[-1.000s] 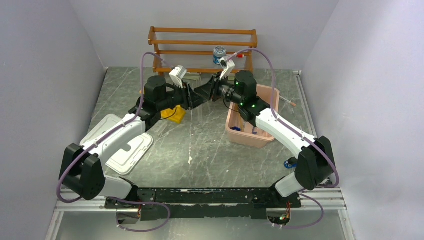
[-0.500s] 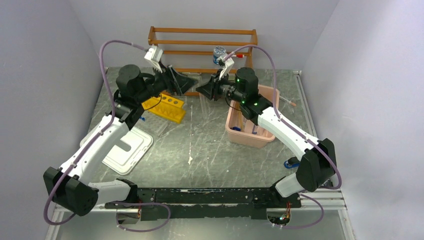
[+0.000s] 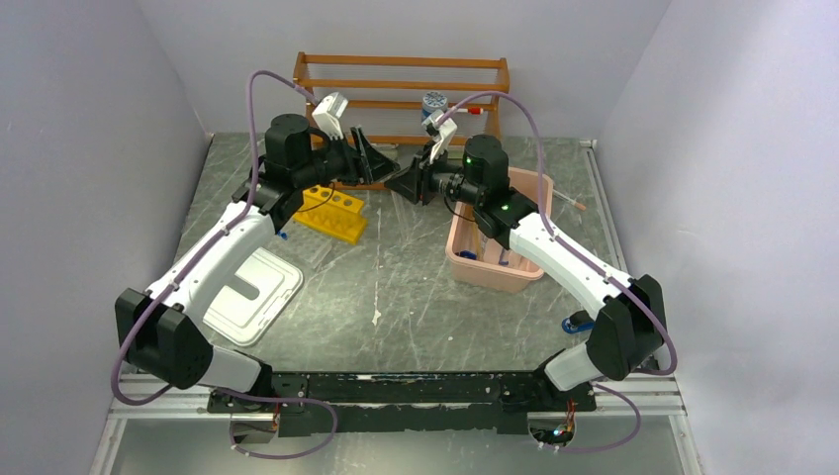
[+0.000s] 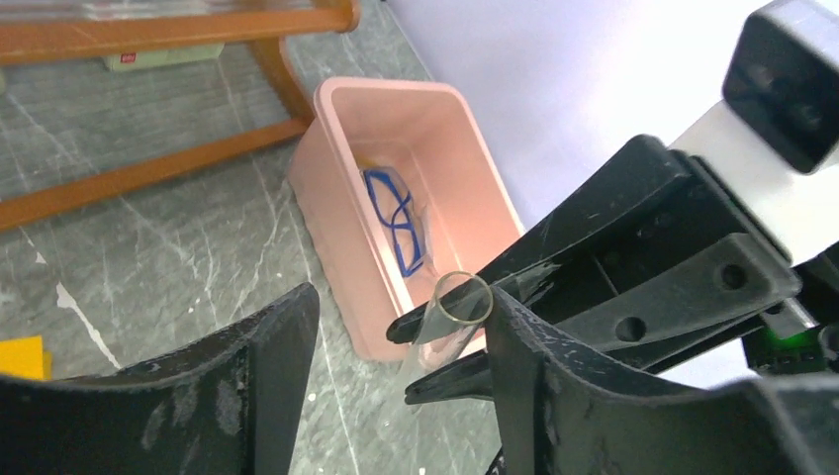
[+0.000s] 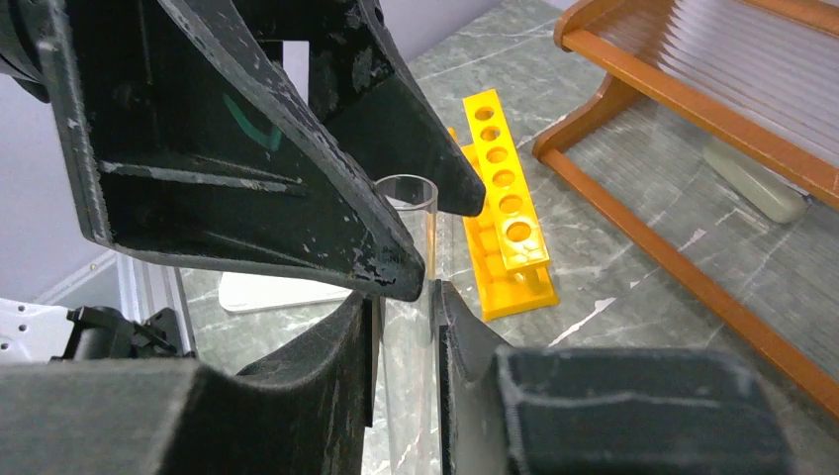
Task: Organize the chemistry lab equipment
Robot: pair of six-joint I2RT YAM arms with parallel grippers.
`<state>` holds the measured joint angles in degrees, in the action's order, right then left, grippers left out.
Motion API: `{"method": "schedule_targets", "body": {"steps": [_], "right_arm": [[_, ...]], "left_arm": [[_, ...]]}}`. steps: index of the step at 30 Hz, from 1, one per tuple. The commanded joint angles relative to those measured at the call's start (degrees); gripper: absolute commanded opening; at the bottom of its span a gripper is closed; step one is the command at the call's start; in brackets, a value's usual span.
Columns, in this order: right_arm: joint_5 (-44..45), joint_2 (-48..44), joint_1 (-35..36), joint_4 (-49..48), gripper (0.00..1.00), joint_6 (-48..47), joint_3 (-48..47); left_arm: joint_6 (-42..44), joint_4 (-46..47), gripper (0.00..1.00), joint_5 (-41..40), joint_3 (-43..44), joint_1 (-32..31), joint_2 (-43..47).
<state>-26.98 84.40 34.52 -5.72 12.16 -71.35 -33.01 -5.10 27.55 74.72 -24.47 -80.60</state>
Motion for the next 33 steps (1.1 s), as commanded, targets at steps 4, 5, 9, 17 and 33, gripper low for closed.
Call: {"method": "schedule_targets", "body": {"steps": [4,5,9,17,33], "right_arm": [[-1.3,0.6,0.3,-0.3,0.17,-0.5,-2.5],[-1.5,0.9,0.3,0.0,0.17,-0.7,-2.7],[-2.7,1.8,0.3,0.9,0.17,-1.8,-3.5],[-1.7,3.2,0.3,1.4,0.22,-1.4,-4.6],[11.7,-1.0,-0.1,1.1,0.64,3.4,-0.8]], "left_arm": [[0.4,-1.9,0.49,4.4,3.2,0.1,-0.6],[0.6,-2.5,0.46,4.2,3.4,0.1,-0.8],[1.3,-4.6,0.41,5.2,4.6,0.1,-2.2],[4.9,-8.4,0.12,3.3,6.0,0.0,-2.2],[19.8,-4.2,0.05,-42.5,2.5,0.4,2.5]]}}
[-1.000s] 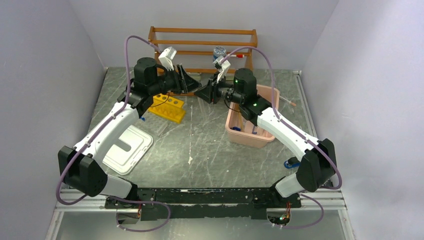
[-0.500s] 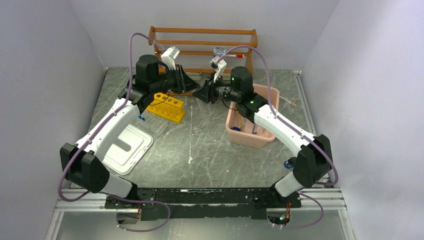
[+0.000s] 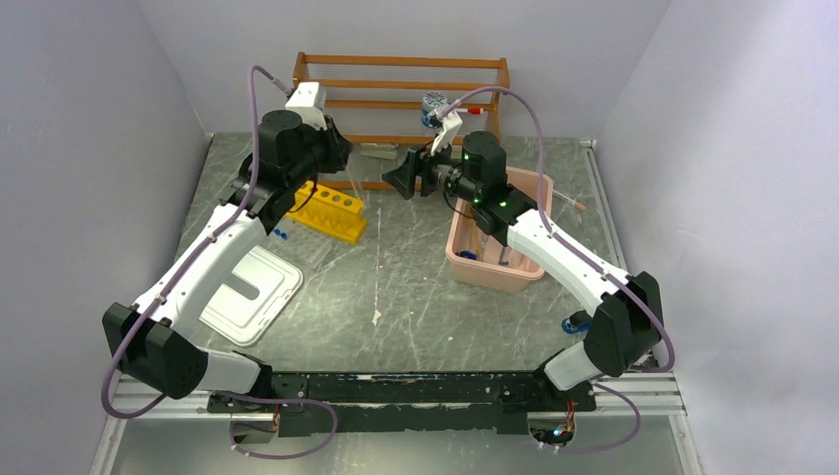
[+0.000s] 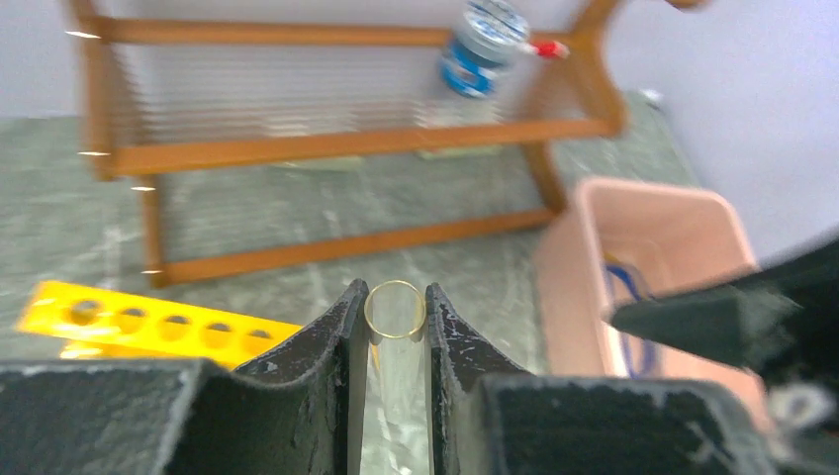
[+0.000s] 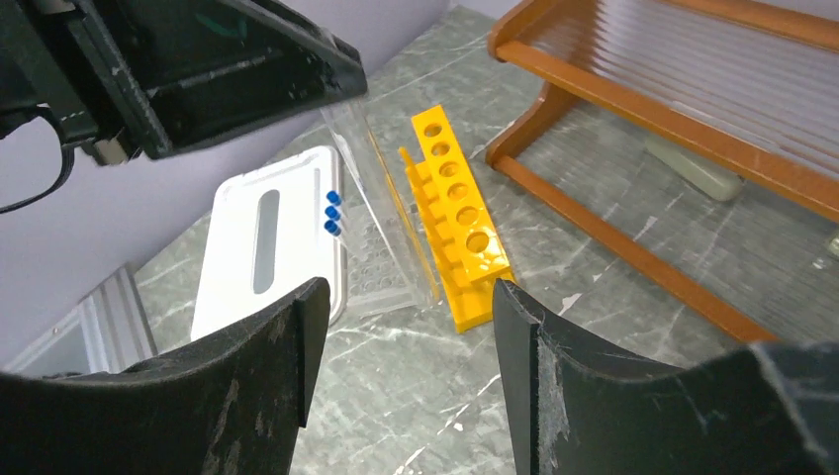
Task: Organize the chemistry lab equipment
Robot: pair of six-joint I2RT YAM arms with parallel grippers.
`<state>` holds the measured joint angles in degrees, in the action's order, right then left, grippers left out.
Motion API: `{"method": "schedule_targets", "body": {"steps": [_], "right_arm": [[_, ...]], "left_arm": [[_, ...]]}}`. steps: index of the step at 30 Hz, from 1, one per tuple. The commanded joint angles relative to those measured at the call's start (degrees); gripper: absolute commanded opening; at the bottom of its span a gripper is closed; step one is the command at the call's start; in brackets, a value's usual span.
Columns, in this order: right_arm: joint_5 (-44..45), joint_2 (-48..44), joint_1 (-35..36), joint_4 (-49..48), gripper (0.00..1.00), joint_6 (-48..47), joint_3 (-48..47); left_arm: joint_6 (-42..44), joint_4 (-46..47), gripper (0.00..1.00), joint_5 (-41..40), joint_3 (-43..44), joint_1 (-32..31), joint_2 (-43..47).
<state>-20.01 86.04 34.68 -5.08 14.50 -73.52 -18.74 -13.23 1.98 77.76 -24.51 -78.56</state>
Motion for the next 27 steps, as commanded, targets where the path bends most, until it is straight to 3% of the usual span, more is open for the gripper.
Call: {"method": "schedule_targets", "body": {"steps": [1,9,14,21,27], "right_arm": [[4.8,-2.9,-0.4,0.8,0.64,1.3,1.8],[5.2,-4.5,-0.5,1.8,0.63,2.8,4.8],[4.7,-3.8,-0.9,2.4,0.63,2.7,4.5],[2.7,-1.8,-2.1,2.6,0.63,3.1,3.6],[2.0,-0.5,-2.9,2.6,0.63,3.5,3.3]], "left_arm": [[5.6,3.6,0.05,-20.3,0.7,0.6,-0.6],[9.7,11.0,0.05,-32.6,-0.5,4.8,-4.8],[11.2,18.2,0.05,-32.4,-2.9,8.5,-6.5],[12.8,21.2,0.05,-29.5,-2.3,11.1,-11.8],[13.7,22.5,0.05,-31.9,-3.6,11.6,-12.9]]}}
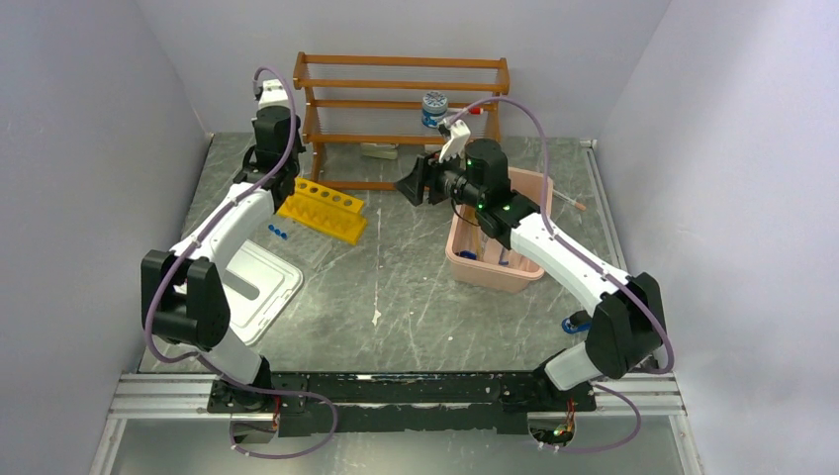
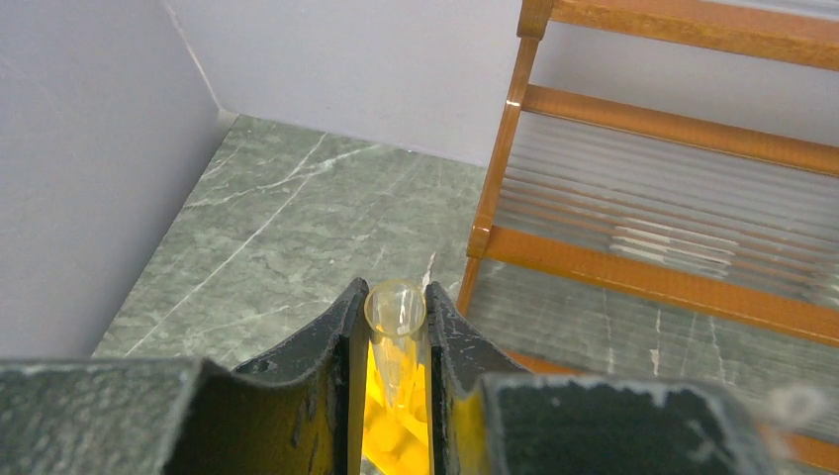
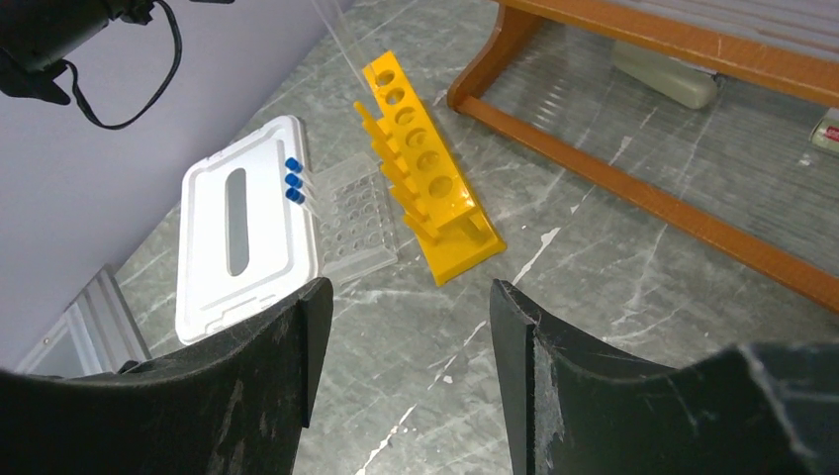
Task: Organize the chemistry lab equipment
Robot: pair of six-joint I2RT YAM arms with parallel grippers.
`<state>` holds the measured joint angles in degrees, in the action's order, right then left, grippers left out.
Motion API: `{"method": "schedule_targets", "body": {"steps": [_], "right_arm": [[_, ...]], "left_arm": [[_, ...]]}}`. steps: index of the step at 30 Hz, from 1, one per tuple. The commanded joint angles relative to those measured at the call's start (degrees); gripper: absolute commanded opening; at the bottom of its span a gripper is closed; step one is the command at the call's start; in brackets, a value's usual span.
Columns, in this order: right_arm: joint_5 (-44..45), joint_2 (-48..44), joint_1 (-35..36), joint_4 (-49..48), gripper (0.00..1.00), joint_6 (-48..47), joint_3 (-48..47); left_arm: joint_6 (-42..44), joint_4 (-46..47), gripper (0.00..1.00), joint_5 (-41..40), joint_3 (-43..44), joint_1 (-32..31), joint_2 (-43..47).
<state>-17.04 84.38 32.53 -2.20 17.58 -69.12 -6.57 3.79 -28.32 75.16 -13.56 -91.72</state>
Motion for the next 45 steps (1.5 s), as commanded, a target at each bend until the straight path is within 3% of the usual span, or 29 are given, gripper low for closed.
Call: {"method": "schedule_targets", "body": {"steps": [1,11,20,45], "right_arm": [[-1.4,1.4,-0.8,-0.3,0.63,0.5,-1.1],[-2.5,3.7,-1.9,1.2,0.62,0.5,-2.9],[-3.0,5.0,-2.7,1.9,0.62,0.7,-4.0],[-5.3,6.8,-4.4,5.2,0.61,0.9,-5.1]], "left_arm": [[1.7,5.9,0.05,-1.4,-1.4,0.9,0.0],[1.8,10.0,0.05,0.6,-2.8,2.7,-2.5],[-1.6,8.2,0.05,1.3,-2.8,3.1,-3.6],[-6.2,17.7,0.05,-2.6,-13.9,3.4,-6.6]]}}
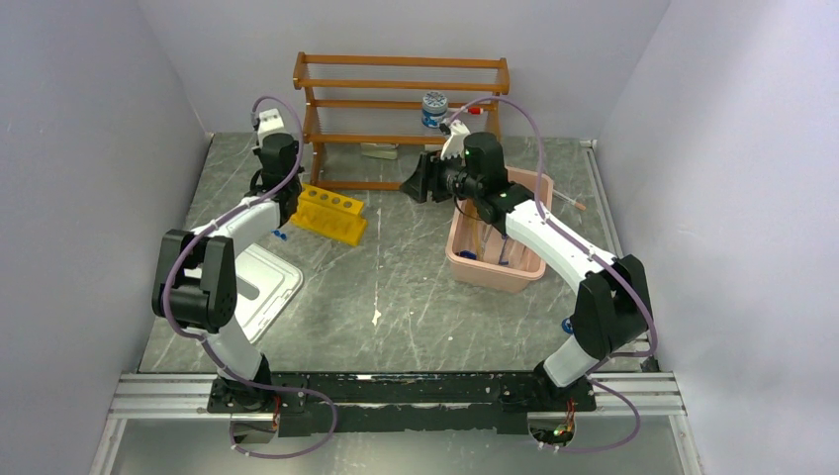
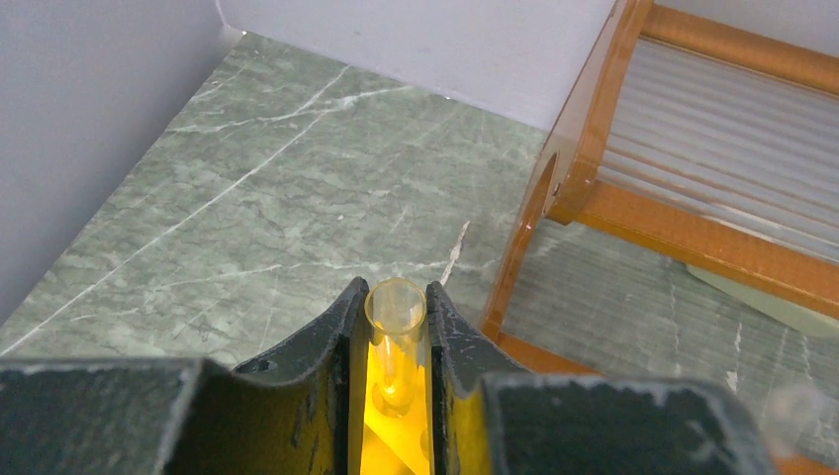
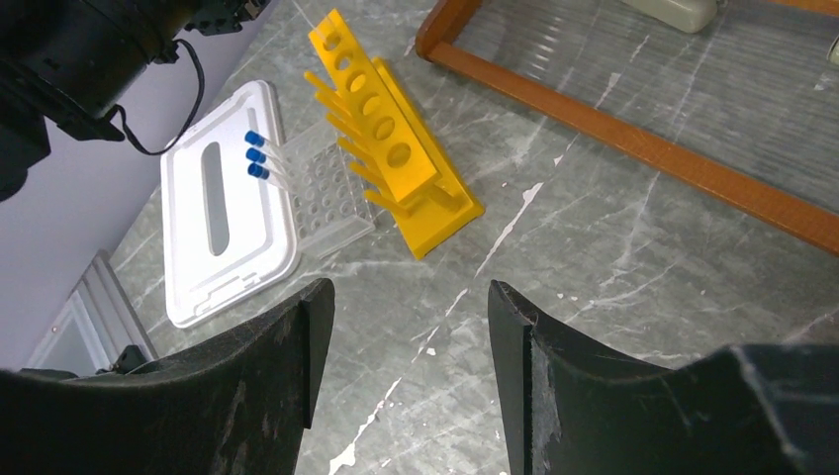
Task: Organize the chemistry lab equipment
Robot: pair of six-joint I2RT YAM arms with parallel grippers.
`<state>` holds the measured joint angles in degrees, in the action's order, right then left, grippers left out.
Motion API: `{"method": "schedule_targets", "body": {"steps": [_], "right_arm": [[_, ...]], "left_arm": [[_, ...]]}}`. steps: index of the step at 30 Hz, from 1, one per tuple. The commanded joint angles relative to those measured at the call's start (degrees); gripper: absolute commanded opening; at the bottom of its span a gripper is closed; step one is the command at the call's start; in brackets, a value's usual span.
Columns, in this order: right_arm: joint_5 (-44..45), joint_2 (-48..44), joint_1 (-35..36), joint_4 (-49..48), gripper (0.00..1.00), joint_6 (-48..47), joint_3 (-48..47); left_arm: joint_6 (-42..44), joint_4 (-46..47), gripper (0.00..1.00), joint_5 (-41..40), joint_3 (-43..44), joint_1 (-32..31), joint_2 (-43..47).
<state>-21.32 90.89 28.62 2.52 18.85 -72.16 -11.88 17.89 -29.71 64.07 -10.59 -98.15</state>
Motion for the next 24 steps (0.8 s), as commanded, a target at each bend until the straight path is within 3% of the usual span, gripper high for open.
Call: {"method": "schedule_targets", "body": {"steps": [1,11,19,24], "right_arm": [[-1.0,0.4,-0.6,0.5,0.61,-0.4,-2.2],[-1.4,0.4,-0.5,0.1,0.61,0.2,-2.1],[-1.5,0.1,-0.5,0.2,0.61,0.7,-2.0],[-1.3,-0.3,-0.6,0.2,0.61,1.2,-1.6]], "left_arm": [[-0.6,4.0,0.05,-1.4,-3.1,0.4,-0.2],[3.5,13.2,0.05,-3.0,-8.8,0.2,1.0],[5.6,14.4,0.05,-2.5,-8.3,0.0,-0.9],[6.1,13.9,0.17,-2.7,-8.1,0.0,-0.7]]}}
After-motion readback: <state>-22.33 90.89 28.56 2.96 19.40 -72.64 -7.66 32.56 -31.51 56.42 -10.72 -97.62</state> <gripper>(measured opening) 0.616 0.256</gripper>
